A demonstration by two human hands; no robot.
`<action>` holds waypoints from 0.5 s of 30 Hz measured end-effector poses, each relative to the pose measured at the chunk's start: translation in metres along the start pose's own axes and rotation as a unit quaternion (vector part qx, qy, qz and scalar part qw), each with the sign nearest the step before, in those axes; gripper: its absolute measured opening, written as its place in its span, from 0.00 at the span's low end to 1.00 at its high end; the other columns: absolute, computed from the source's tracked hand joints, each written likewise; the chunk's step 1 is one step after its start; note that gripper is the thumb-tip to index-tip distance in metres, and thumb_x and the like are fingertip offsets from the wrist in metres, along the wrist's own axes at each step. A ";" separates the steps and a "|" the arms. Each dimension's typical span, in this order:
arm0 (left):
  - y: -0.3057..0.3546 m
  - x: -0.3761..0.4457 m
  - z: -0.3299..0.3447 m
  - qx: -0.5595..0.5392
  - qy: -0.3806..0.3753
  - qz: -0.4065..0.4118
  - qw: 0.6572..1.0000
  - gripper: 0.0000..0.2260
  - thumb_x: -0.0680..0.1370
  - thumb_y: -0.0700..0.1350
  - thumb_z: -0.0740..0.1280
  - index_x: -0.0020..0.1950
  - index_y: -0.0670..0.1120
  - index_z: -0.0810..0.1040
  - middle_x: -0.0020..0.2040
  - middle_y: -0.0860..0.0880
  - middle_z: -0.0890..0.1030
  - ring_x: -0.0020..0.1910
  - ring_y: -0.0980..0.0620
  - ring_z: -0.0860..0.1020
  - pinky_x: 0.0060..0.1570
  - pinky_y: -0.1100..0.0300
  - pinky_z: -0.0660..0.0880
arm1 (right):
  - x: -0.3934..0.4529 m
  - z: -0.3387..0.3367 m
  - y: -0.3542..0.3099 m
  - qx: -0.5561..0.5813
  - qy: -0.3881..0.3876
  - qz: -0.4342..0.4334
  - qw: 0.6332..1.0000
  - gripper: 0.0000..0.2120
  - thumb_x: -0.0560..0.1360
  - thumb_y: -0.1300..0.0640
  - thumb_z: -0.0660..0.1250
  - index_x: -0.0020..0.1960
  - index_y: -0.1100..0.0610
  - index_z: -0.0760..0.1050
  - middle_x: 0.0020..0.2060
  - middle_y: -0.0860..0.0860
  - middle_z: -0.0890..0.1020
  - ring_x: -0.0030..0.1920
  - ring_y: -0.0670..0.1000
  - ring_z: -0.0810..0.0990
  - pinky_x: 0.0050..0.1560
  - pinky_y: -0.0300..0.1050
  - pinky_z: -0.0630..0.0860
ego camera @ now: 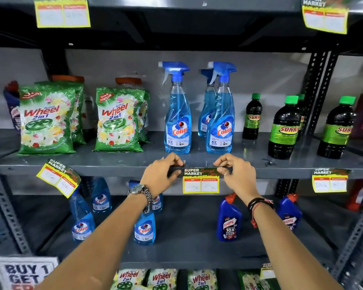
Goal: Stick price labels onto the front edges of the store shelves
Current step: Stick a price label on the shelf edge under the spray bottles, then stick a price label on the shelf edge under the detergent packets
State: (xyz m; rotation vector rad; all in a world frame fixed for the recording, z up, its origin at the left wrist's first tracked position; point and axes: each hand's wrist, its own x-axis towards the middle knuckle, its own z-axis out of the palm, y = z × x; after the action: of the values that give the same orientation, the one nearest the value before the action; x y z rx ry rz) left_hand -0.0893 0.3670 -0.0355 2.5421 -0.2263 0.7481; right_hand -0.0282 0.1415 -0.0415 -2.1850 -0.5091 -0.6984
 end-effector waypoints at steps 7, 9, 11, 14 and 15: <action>-0.059 -0.024 -0.073 0.099 0.022 0.006 0.995 0.13 0.77 0.48 0.64 0.61 0.50 0.70 0.59 0.49 0.82 0.49 0.45 0.81 0.74 0.44 0.54 | 0.004 -0.009 -0.017 0.061 -0.053 0.035 0.996 0.22 0.72 0.75 0.54 0.47 0.53 0.78 0.51 0.52 0.84 0.54 0.47 0.80 0.46 0.21 0.68; -0.088 -0.032 -0.099 0.143 0.039 -0.024 0.989 0.13 0.78 0.48 0.62 0.62 0.51 0.70 0.62 0.44 0.79 0.59 0.44 0.78 0.75 0.44 0.49 | -0.001 0.002 -0.036 0.072 -0.038 0.028 0.996 0.21 0.73 0.75 0.52 0.53 0.58 0.78 0.54 0.53 0.82 0.50 0.41 0.79 0.42 0.21 0.67; -0.118 -0.040 -0.125 0.164 0.053 -0.059 0.983 0.13 0.78 0.50 0.61 0.63 0.52 0.70 0.66 0.41 0.76 0.70 0.44 0.69 0.73 0.43 0.49 | -0.008 0.021 -0.063 0.076 -0.024 0.006 0.997 0.21 0.73 0.74 0.54 0.56 0.57 0.77 0.50 0.53 0.83 0.34 0.36 0.76 0.33 0.25 0.68; -0.154 -0.052 -0.163 0.141 0.075 -0.078 0.984 0.12 0.78 0.50 0.61 0.61 0.51 0.75 0.52 0.40 0.83 0.47 0.42 0.81 0.55 0.47 0.71 | -0.019 0.059 -0.107 0.087 -0.024 -0.033 0.995 0.15 0.75 0.66 0.60 0.56 0.52 0.77 0.40 0.52 0.84 0.32 0.43 0.78 0.39 0.36 0.75; -0.166 -0.056 -0.175 0.125 0.071 -0.077 0.987 0.11 0.79 0.50 0.61 0.59 0.51 0.76 0.45 0.42 0.84 0.33 0.46 0.78 0.39 0.54 0.73 | -0.024 0.074 -0.123 0.088 -0.029 -0.043 0.995 0.12 0.76 0.63 0.62 0.56 0.50 0.76 0.40 0.52 0.84 0.32 0.45 0.78 0.39 0.39 0.75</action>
State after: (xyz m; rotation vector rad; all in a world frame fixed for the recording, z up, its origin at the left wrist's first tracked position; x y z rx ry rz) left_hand -0.1705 0.5990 -0.0029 2.6847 0.1184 0.9436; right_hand -0.0909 0.2719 -0.0293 -2.0318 -0.6728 -0.6123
